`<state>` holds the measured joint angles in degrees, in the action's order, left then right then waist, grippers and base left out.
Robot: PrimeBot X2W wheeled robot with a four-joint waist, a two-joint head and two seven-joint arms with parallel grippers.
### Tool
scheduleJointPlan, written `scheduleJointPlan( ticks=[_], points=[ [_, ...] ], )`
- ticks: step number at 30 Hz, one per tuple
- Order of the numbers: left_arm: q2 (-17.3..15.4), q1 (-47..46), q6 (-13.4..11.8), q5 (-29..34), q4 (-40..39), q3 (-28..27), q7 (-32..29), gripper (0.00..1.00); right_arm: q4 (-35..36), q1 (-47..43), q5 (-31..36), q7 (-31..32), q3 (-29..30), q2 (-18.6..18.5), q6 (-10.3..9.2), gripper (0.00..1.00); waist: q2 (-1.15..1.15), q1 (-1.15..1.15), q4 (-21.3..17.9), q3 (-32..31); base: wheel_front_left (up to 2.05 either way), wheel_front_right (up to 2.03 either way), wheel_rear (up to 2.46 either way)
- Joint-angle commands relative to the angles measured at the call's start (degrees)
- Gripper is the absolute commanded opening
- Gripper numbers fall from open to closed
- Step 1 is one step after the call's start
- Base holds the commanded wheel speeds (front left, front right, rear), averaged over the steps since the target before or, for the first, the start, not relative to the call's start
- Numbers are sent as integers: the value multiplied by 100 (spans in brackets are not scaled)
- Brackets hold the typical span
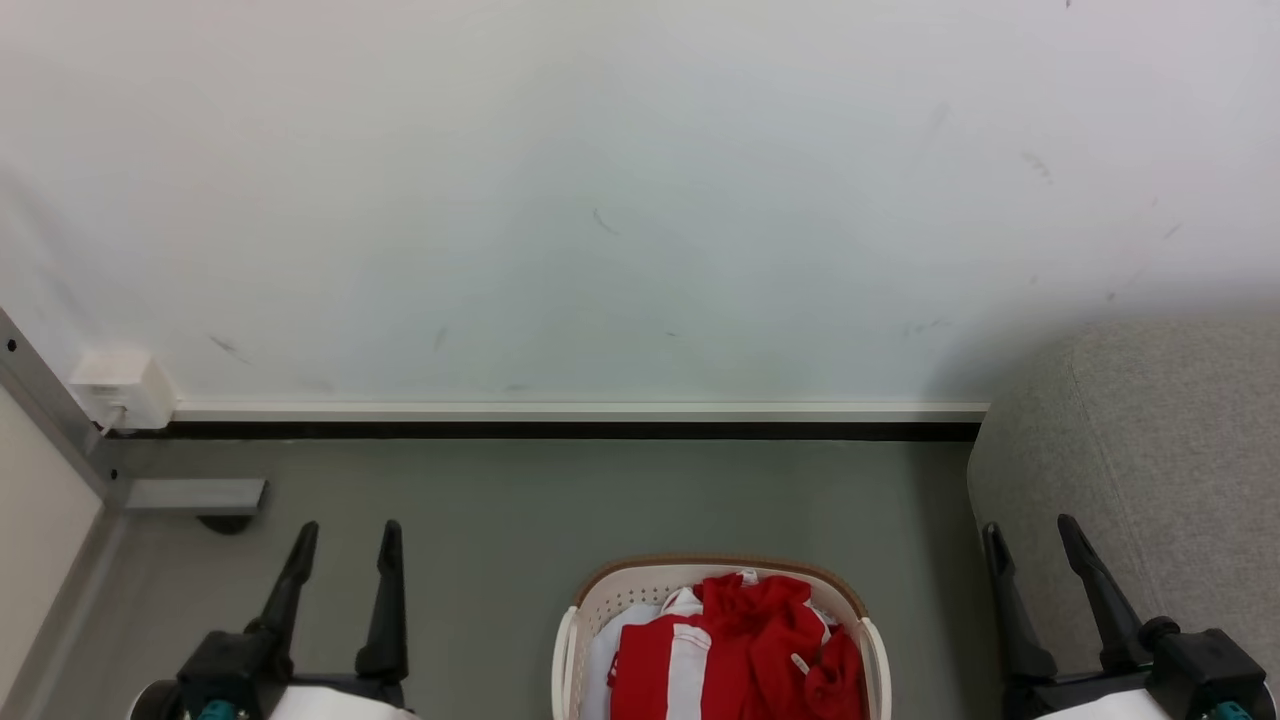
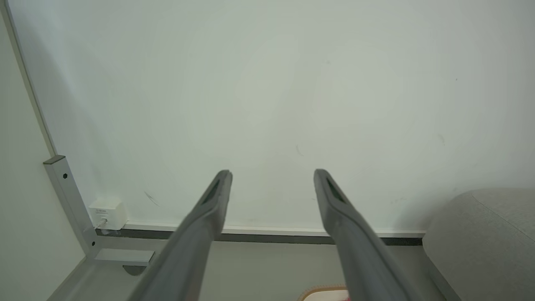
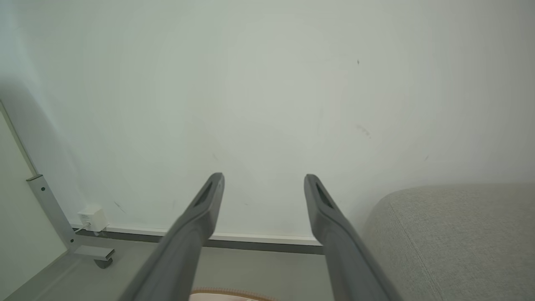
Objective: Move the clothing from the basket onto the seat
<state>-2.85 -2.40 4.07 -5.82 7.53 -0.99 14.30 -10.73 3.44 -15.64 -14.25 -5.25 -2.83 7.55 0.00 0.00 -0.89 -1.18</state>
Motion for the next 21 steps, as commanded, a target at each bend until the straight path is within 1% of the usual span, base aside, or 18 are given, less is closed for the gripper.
scheduleJointPlan(
  ticks=[1,6,21],
  points=[
    [-35,22,20,169,-12,7,51,100,41,4,129,-58,16,-11,-11,100,0,0,0,-1,0,0,0],
    [-31,28,20,366,-49,7,92,100,49,-9,165,-105,67,-11,-12,100,0,0,-8,-2,0,0,0],
    [-19,19,38,286,-43,2,87,100,58,43,16,-98,100,-11,-12,100,0,0,-70,16,0,0,0]
  ],
)
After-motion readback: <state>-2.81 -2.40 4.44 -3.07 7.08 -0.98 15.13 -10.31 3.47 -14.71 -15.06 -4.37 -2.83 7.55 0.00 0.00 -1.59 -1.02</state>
